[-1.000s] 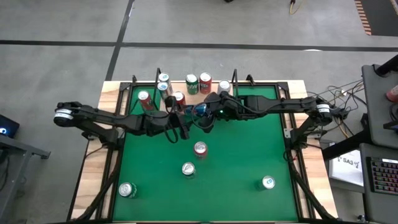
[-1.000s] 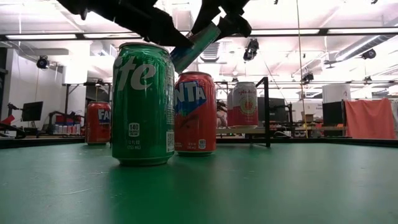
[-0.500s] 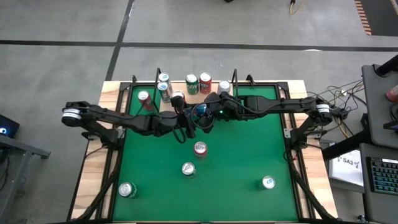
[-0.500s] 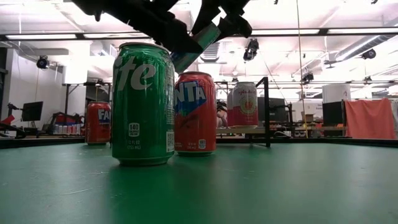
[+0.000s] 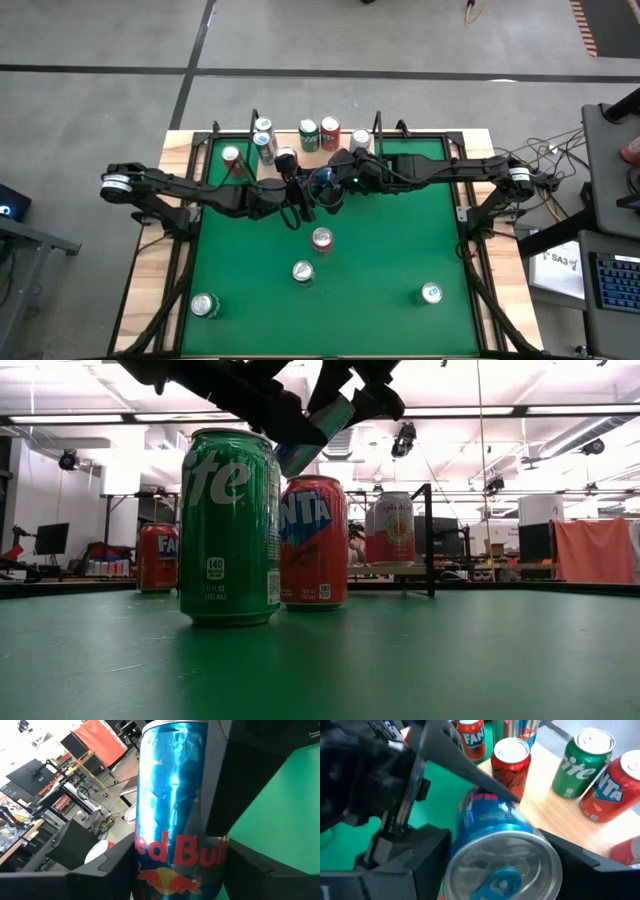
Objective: Pick and place cans onto a shelf
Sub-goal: Put the top blue silver soda can on the shelf aligned with the other blue silver soda can
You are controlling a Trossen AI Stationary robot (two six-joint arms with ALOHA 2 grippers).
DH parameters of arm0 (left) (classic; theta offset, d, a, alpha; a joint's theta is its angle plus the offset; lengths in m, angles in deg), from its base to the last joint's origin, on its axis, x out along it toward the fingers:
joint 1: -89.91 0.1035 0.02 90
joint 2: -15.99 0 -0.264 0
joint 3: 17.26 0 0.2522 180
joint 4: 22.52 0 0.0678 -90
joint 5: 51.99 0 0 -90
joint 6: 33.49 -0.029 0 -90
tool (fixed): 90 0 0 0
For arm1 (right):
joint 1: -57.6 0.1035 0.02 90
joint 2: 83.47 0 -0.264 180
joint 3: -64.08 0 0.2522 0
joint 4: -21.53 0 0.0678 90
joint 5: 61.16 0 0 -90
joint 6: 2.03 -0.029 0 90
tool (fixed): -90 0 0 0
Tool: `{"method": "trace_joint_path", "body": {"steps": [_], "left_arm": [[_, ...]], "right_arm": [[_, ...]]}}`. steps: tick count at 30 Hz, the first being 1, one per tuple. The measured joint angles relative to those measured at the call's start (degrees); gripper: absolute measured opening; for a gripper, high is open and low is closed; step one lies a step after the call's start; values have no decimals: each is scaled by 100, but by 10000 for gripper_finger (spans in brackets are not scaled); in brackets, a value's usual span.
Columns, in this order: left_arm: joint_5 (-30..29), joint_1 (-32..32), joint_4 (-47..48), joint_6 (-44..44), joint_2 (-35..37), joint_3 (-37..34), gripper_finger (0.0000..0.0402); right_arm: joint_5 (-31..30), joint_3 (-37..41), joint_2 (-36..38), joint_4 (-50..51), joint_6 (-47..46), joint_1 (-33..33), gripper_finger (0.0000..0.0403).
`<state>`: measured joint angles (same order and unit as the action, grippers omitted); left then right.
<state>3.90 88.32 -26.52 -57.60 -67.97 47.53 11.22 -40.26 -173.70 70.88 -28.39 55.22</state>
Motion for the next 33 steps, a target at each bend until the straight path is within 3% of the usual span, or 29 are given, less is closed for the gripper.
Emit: {"method": "trace_joint_path", "body": {"steps": [12,20,26,33], "left_arm": [[46,25,-172,354,224,-416,215],[31,28,-578,641,661,-868,215],[-6,28,-765,1001,1224,-1222,215],[-44,18,-761,1644,2115,-1811,215]], "right_arm": [[-47,-15,276,-97,237,0,262],[-63,-9,529,-311,865,121,266],[-63,165,630,-956,1596,376,259],[-47,997,1045,-2163,2141,666,242]]}}
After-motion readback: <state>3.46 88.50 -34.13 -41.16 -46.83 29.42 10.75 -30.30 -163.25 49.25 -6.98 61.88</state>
